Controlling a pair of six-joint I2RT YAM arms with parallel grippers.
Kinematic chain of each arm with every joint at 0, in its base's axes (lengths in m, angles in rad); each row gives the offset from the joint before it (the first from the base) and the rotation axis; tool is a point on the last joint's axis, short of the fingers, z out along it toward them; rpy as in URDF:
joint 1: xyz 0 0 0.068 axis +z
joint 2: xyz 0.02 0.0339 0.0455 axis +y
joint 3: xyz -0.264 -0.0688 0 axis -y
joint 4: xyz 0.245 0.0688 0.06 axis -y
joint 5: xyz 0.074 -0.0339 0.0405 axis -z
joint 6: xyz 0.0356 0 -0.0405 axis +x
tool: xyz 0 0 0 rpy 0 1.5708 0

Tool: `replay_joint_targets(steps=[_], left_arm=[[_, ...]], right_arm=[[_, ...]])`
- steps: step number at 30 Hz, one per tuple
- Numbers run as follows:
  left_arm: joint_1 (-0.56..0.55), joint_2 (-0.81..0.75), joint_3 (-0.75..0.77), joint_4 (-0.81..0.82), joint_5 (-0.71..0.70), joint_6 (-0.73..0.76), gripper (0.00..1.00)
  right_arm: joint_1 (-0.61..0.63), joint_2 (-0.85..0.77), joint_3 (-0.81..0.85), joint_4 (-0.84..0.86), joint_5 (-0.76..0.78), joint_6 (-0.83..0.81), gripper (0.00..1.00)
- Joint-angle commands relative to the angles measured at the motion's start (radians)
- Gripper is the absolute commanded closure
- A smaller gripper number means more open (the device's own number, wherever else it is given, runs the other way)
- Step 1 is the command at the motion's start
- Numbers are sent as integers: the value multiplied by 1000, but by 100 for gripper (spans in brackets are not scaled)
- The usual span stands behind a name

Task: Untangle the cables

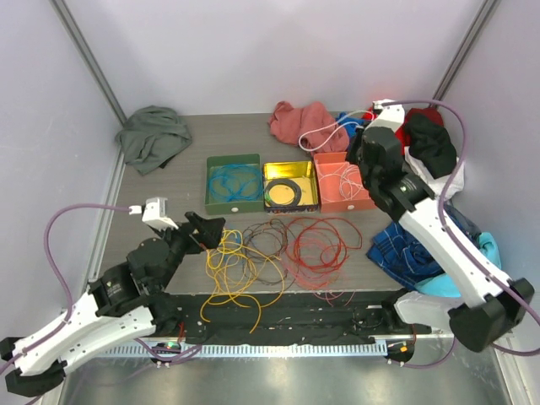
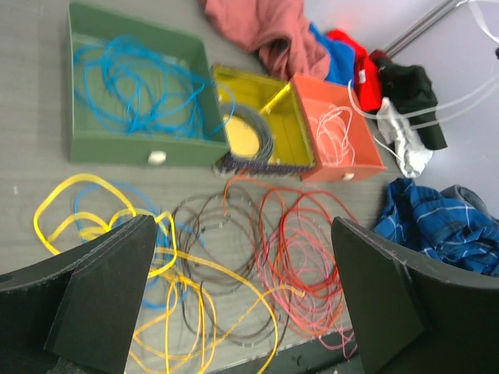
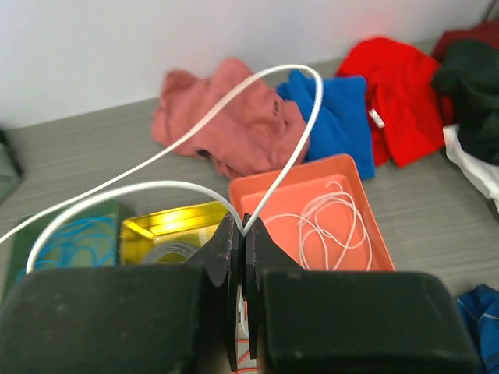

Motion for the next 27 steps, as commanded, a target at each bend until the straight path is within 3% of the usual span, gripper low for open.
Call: replay_joint_targets(steps=[1,9,17,27], left_arm=[[2,-60,-75,-39,18,-130,0],[2,-44,-95,-64,39,-141,0],[2,-47,-123,-61,58,-158,0],[0,-19,-137,-27,56,-151,0]], right_arm=[[-64,62,-1,53,-71,39,99],[-139,211,39,142,-81,49,99],[-177,249,-126,352,-101,94,99],[-202,258,-240,325,-16,95,99]])
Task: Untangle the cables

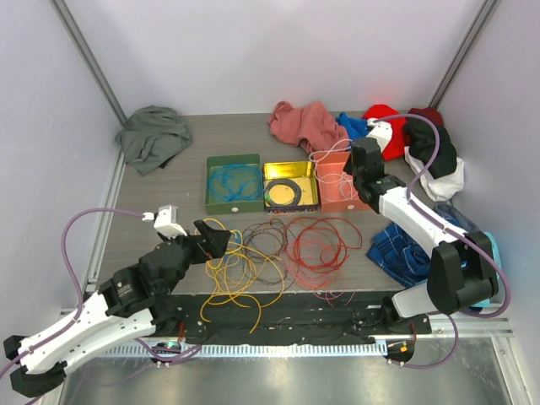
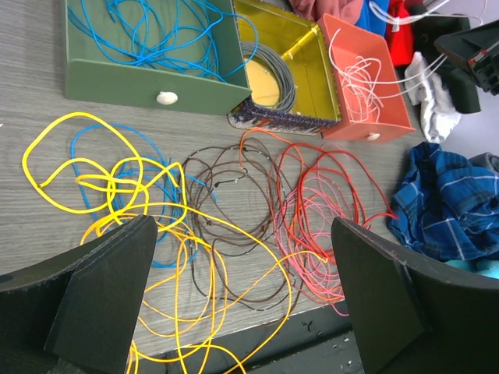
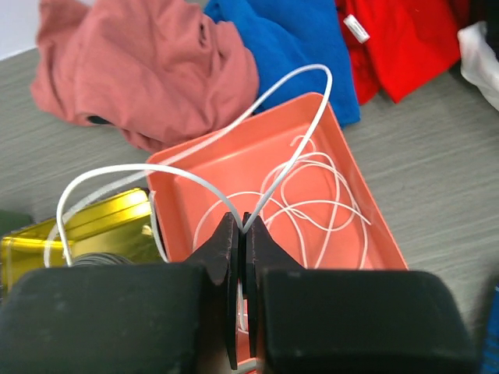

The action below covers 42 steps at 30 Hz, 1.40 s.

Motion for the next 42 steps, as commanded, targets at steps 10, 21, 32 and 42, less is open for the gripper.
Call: replay_joint_targets(steps=[10,21,32,42], left_arm=[[2,76,-13,63,26,-14,0],[2,13,-36,38,6,-19,0],[2,62,-28,46,29,-20,0],[2,91,-40,91,49,-19,0]], right_arm=[[-28,82,5,-103,159,38,99],[-66,27,-48,-91,204,53,99],[-66,73,-18,-109,113,36,83],[-31,90,64,-172,95,3,50]])
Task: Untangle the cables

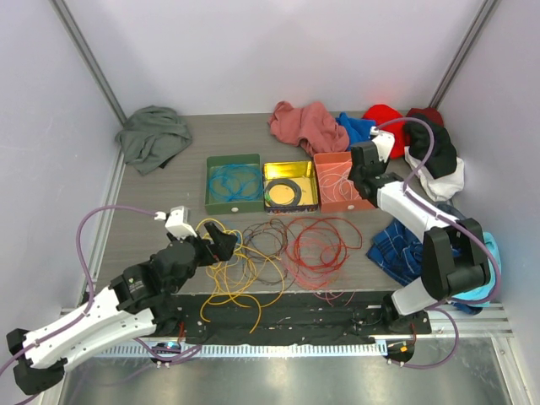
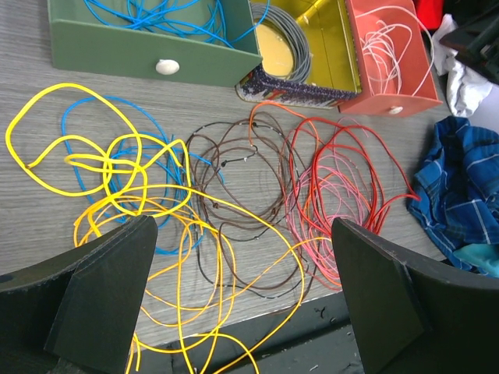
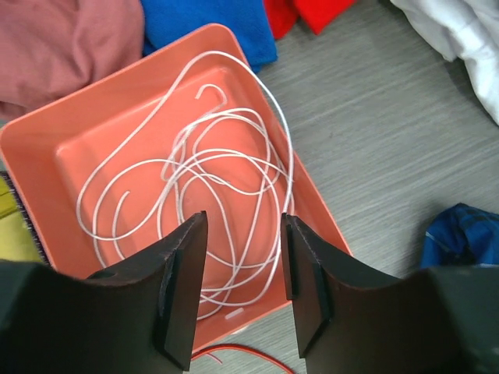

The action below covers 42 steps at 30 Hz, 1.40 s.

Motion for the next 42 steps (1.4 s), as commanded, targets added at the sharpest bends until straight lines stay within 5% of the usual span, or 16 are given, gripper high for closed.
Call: replay_joint_targets(steps=[1,7,14,23,28,36,42], left_arm=[[0,37,1,66,12,-1,0],[2,40,4,60,12,5,0],[2,47,16,44,-38,15,0],[9,224,108,-60,-135,13,0],[83,366,180,-46,30,68,0],[112,477,159,24,81,4,0],[327,581,137,72,319,5,5]], right_arm=[[33,-1,75,-15,7,-19,50],[58,-106,78,-41,39,7,52],[145,-431,-230,168,-280,38,53],[472,-620,-382,114,-258,97,54],[525,-711,-453,105,-269,124,54],[529,-768,-525,56,-268,142,55],[529,-815,-574,57,-275,176,55]])
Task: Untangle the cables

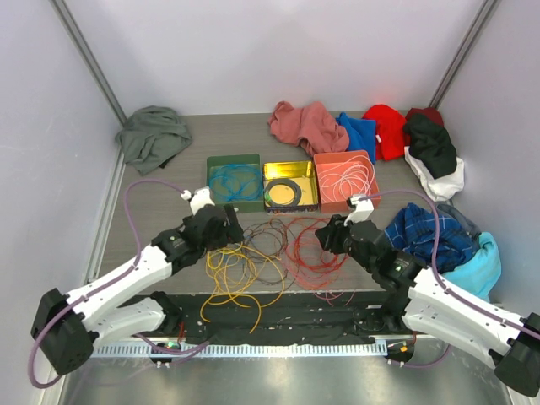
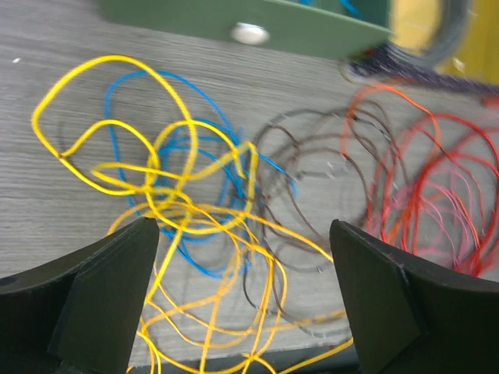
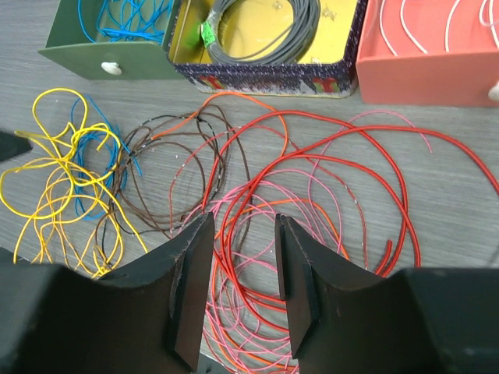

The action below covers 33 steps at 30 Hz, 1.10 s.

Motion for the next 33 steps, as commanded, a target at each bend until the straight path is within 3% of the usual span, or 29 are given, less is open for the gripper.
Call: replay_joint_targets(steps=[1,5,8,14,18,27,33], left_arm=[[107,81,2,43,165,-2,7],[107,84,2,52,168,6,16],[107,46,-1,49,131,6,18],[168,-32,48,-74,-8,39,10],[298,-66,47,-48,99,86,12],[320,0,-7,-22,179,37,14],[316,-31,-28,67,323,40,26]], right_arm=[[6,-33,-20,23,-4,38,55],[6,-30,-22,26,2,35,56],[6,-15,-20,41,-4,32,56],[6,22,-8,60,-10,26,56],[7,27,-12,64,-4,23,57],[7,7,-22,46,4,26,56],[7,7,-37,49,1,27,56]])
